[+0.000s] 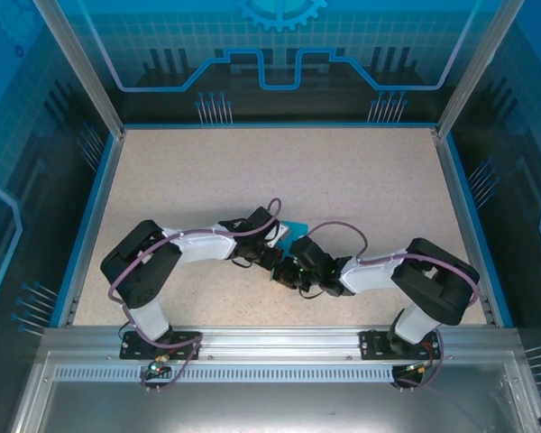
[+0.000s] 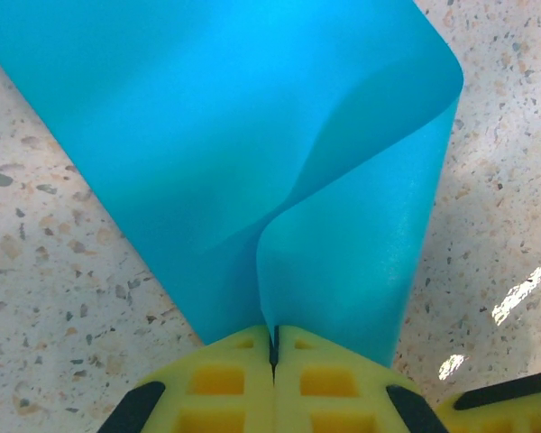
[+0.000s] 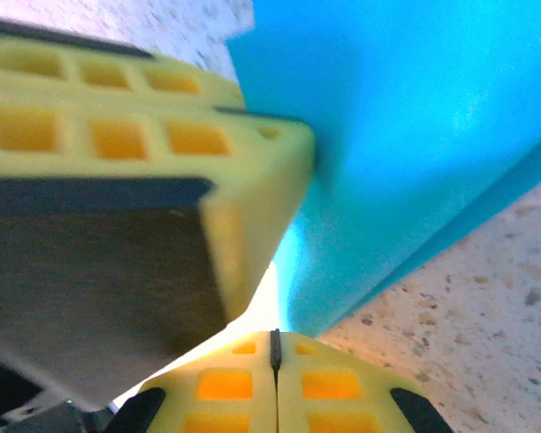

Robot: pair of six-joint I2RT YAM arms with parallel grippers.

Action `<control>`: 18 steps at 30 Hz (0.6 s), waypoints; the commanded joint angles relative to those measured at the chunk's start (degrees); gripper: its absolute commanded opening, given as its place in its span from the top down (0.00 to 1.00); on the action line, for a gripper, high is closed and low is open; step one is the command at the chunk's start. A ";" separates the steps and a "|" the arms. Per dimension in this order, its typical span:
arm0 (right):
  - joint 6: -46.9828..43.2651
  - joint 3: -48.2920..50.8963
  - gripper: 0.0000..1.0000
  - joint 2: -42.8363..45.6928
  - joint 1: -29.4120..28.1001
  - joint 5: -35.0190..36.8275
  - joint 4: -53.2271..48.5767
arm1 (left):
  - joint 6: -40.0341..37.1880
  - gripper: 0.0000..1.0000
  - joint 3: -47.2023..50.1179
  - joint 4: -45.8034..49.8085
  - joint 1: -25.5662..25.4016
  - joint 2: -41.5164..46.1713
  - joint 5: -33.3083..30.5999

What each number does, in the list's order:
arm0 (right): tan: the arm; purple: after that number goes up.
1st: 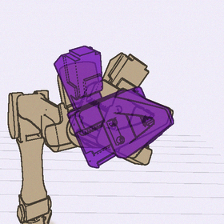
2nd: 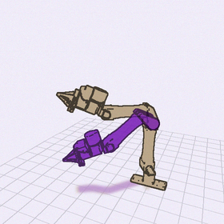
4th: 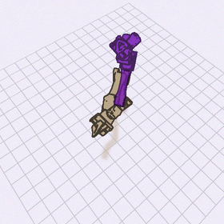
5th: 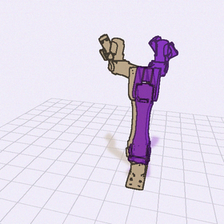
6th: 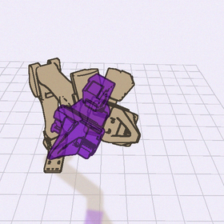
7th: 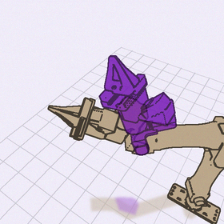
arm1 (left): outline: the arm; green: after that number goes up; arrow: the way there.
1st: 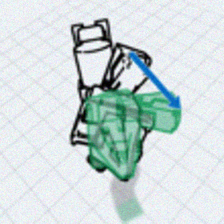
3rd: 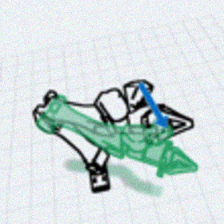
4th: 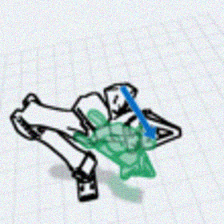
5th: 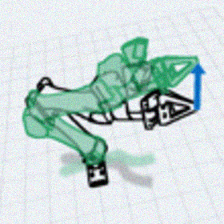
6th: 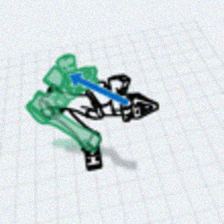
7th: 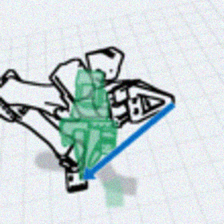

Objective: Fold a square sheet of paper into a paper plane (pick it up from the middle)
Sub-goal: Third fold the triangle at the center of the table.

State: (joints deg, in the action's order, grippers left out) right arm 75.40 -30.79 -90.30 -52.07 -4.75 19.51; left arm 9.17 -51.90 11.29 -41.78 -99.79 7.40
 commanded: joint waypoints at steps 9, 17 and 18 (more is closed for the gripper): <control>-1.20 -0.22 0.94 -1.54 4.04 -2.16 5.73 | 0.98 1.00 1.63 2.34 -0.18 -1.86 1.57; 0.06 2.51 0.95 -4.05 4.39 -0.26 4.43 | 0.85 1.00 1.52 2.42 -0.22 -2.01 1.74; 0.04 2.71 0.95 -3.69 4.40 -0.10 4.16 | 0.86 1.00 1.49 2.42 -0.22 -2.00 1.74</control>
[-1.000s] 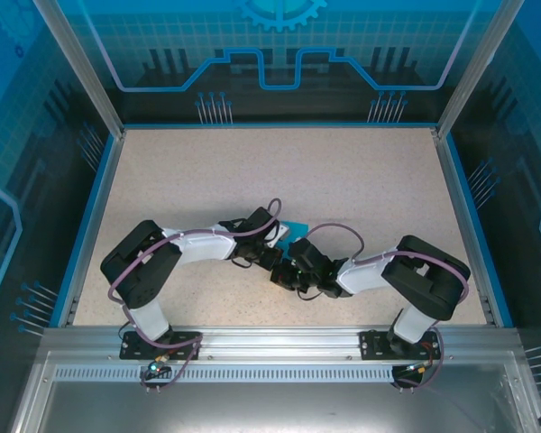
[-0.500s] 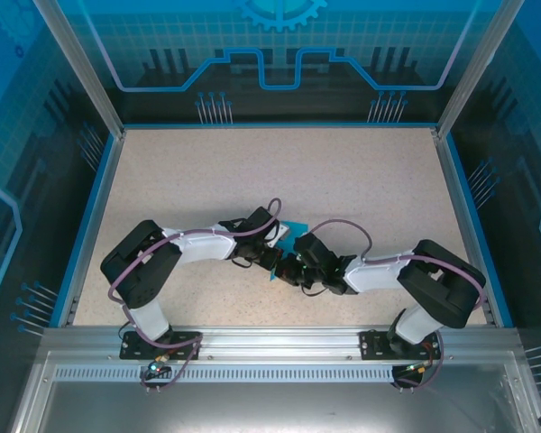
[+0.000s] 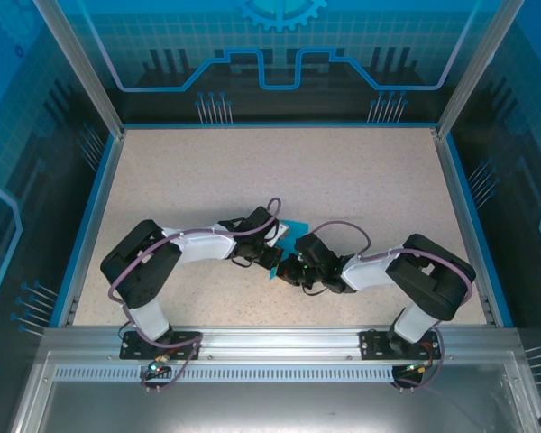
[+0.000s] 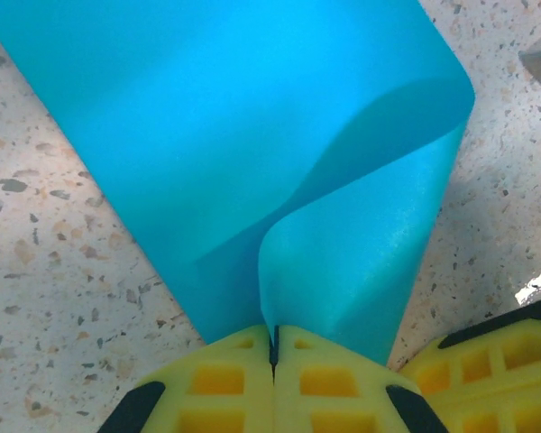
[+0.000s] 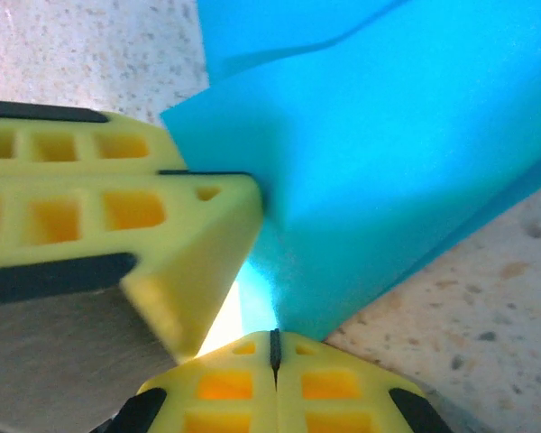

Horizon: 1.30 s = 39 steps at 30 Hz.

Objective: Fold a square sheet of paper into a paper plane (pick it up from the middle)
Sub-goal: Third fold the triangle at the center of the table.

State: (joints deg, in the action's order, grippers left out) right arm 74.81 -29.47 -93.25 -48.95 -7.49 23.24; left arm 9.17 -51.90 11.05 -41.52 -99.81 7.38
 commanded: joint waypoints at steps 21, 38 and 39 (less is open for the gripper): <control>-1.86 2.47 0.93 1.39 6.40 -2.26 6.06 | 0.86 1.00 1.10 3.01 -0.43 -2.84 1.83; -6.55 1.22 0.92 5.03 10.30 -3.20 -1.09 | 0.74 1.00 0.49 3.72 -0.42 -3.46 1.50; -7.21 0.99 0.92 4.88 10.98 -4.07 -1.05 | 0.68 1.00 0.48 3.72 -0.46 -3.54 1.58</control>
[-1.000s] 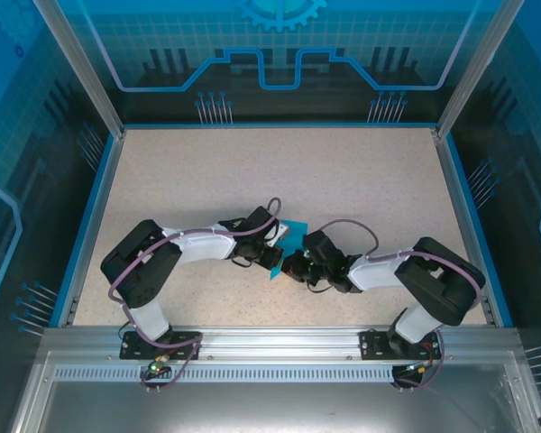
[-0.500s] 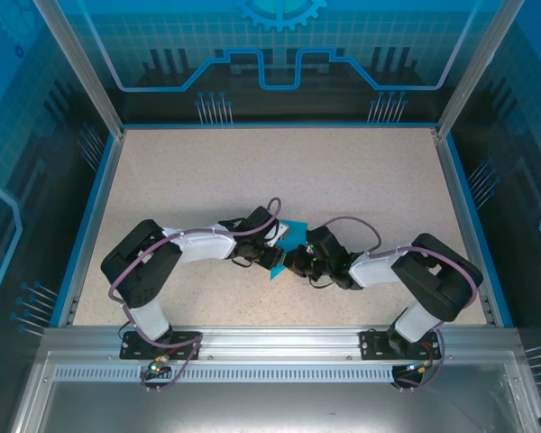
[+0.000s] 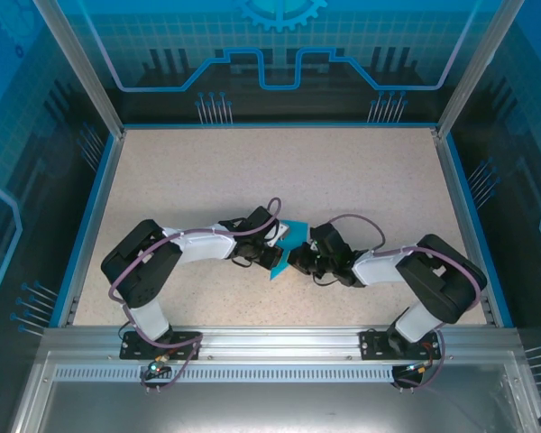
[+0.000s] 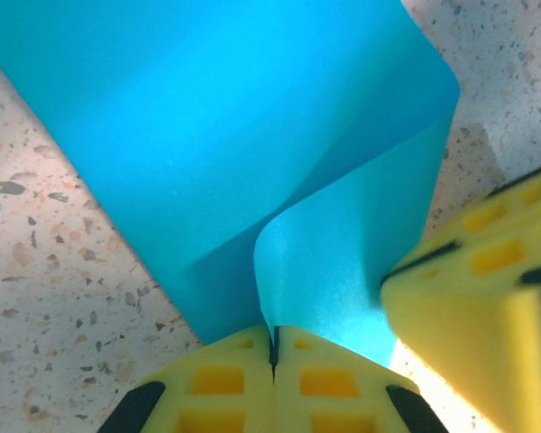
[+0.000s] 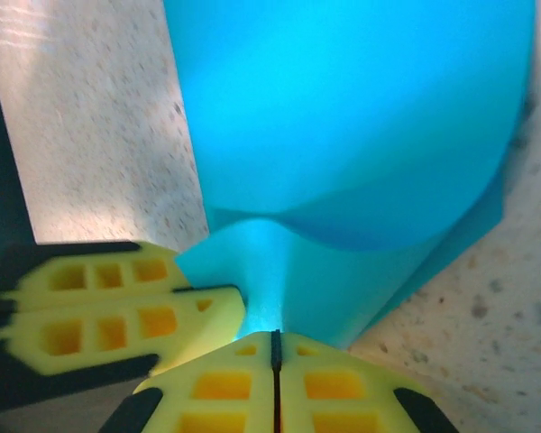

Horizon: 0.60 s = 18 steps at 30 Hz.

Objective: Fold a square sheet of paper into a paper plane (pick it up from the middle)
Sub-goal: Third fold the triangle at the center of the table.

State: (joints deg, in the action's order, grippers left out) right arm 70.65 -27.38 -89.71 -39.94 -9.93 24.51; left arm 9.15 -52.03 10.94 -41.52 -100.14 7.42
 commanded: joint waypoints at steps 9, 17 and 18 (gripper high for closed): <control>-4.10 -1.24 0.93 -4.46 3.64 -2.49 -1.56 | 0.68 1.00 0.36 4.18 -0.41 -3.33 1.37; -5.03 -1.19 0.93 -4.10 5.64 -4.17 -1.14 | 0.72 1.00 0.26 4.69 -0.43 -3.55 1.19; -5.42 -1.28 0.93 -2.48 6.21 -4.30 -2.28 | 0.71 1.00 0.26 4.74 -0.43 -3.53 1.13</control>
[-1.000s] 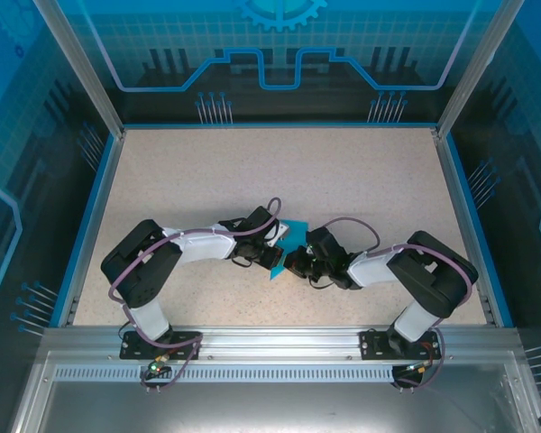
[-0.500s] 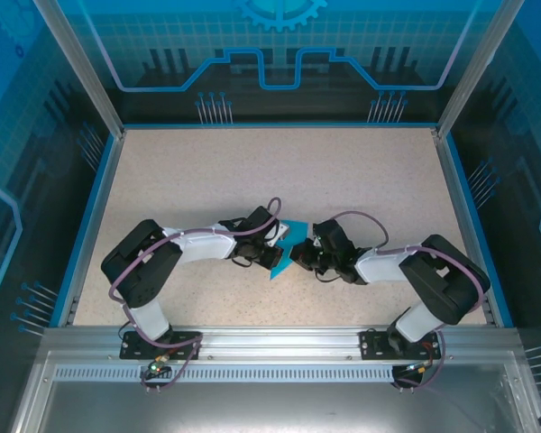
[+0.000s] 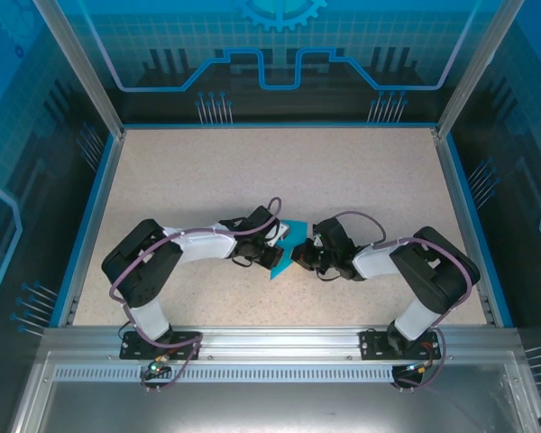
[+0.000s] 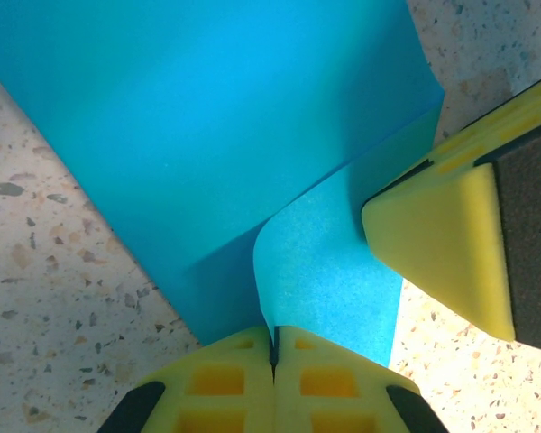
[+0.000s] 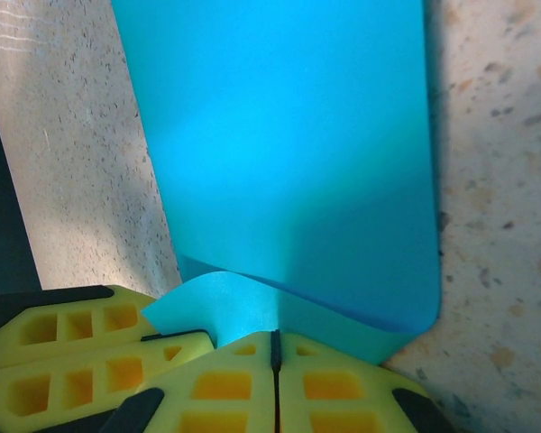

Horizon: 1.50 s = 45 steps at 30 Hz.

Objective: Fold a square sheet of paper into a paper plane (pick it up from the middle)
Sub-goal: Third fold the triangle at the center of the table.

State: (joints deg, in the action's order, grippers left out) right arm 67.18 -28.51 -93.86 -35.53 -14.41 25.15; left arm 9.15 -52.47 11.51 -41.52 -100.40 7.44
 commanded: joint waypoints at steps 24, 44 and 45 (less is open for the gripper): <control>-9.04 -5.51 0.93 2.81 6.34 -1.58 -15.98 | 0.90 1.00 0.70 4.08 -0.46 -3.42 0.91; -11.44 -7.33 0.94 -1.59 9.12 -3.61 -16.82 | 3.62 0.91 0.57 4.46 -0.49 -1.68 0.83; -12.49 -8.06 0.94 -0.33 9.17 -3.31 -18.97 | 4.49 0.85 0.30 4.88 -0.44 -1.00 0.06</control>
State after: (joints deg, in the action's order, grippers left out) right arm 57.45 -35.57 -96.03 -26.94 -19.38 13.63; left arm 10.92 -52.77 11.68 -41.52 -100.57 7.55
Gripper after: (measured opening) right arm 0.063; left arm 0.124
